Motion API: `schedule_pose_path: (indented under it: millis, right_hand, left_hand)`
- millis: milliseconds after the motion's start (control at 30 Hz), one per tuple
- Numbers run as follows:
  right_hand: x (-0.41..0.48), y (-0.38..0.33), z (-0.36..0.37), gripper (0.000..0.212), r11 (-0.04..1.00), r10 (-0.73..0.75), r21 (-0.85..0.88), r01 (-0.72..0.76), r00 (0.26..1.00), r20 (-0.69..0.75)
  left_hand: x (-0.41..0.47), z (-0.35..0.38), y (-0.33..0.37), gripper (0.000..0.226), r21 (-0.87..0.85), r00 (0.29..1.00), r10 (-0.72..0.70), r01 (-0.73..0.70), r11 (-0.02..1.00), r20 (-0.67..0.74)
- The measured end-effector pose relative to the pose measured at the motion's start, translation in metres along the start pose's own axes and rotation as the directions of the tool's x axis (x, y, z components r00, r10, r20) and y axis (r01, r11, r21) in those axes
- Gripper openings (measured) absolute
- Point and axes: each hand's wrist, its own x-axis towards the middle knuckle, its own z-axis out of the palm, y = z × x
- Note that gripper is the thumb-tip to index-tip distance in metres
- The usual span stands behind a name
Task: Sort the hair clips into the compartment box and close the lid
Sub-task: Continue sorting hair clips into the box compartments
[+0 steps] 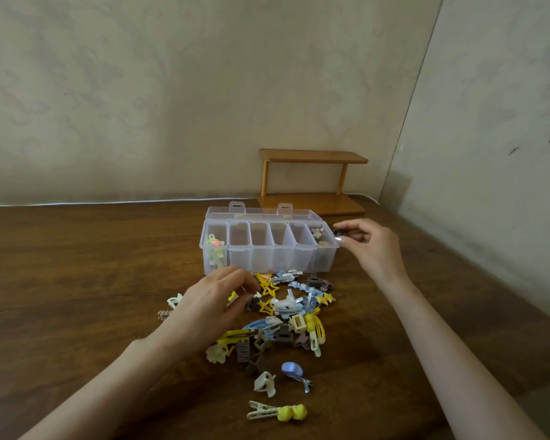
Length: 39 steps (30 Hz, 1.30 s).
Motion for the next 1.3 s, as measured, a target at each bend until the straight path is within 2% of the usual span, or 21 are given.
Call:
schedule_pose_path:
  millis: [133, 233, 333, 533, 833, 900, 1000, 1067, 1167, 1300]
  right_hand:
    - [0.025, -0.002, 0.007, 0.018, 0.997, 0.001, -0.078, -0.002, 1.000, -0.019]
    - [0.041, 0.000, 0.016, 0.016, 0.989, -0.003, -0.149, 0.016, 0.996, 0.084]
    - [0.050, 0.003, 0.023, 0.019, 0.949, 0.044, -0.316, 0.020, 0.980, 0.194]
    - [0.040, 0.003, 0.020, 0.038, 0.875, 0.010, -0.481, 0.065, 0.988, 0.151]
    - [0.039, 0.009, 0.023, 0.042, 0.889, 0.052, -0.452, 0.080, 0.960, 0.274]
    - [0.039, 0.008, 0.023, 0.043, 0.899, 0.044, -0.432, 0.069, 0.968, 0.246]
    - [0.038, 0.007, 0.021, 0.041, 0.915, 0.031, -0.404, 0.013, 0.994, 0.104]
    - [0.038, 0.009, 0.021, 0.036, 0.904, 0.049, -0.427, -0.015, 0.996, 0.068]
    - [0.037, 0.011, 0.022, 0.029, 0.896, 0.051, -0.443, 0.020, 0.988, 0.148]
    - [0.035, 0.011, 0.026, 0.031, 0.907, 0.004, -0.413, 0.080, 0.980, 0.199]
  left_hand:
    - [0.000, 0.000, -0.002, 0.013, 0.005, 1.000, -0.006, 0.006, 1.000, 0.005]
    - [0.000, -0.001, -0.004, 0.012, 0.015, 1.000, -0.005, 0.005, 1.000, 0.002]
    - [0.000, -0.001, -0.004, 0.012, 0.017, 1.000, -0.006, 0.006, 1.000, 0.001]
    - [0.001, 0.000, -0.003, 0.011, 0.013, 1.000, 0.003, -0.003, 1.000, 0.003]
    - [0.001, -0.002, -0.005, 0.011, 0.018, 1.000, -0.009, 0.009, 1.000, 0.006]
    - [0.001, -0.002, -0.004, 0.011, 0.019, 1.000, -0.009, 0.009, 1.000, 0.005]
    - [0.001, -0.003, -0.002, 0.011, 0.018, 1.000, -0.008, 0.008, 1.000, 0.004]
    - [0.001, -0.003, -0.001, 0.012, 0.017, 1.000, -0.007, 0.007, 1.000, 0.008]
    - [0.001, -0.004, -0.001, 0.012, 0.019, 1.000, -0.008, 0.008, 1.000, 0.013]
    - [0.001, -0.004, -0.002, 0.012, 0.020, 1.000, -0.013, 0.012, 1.000, 0.013]
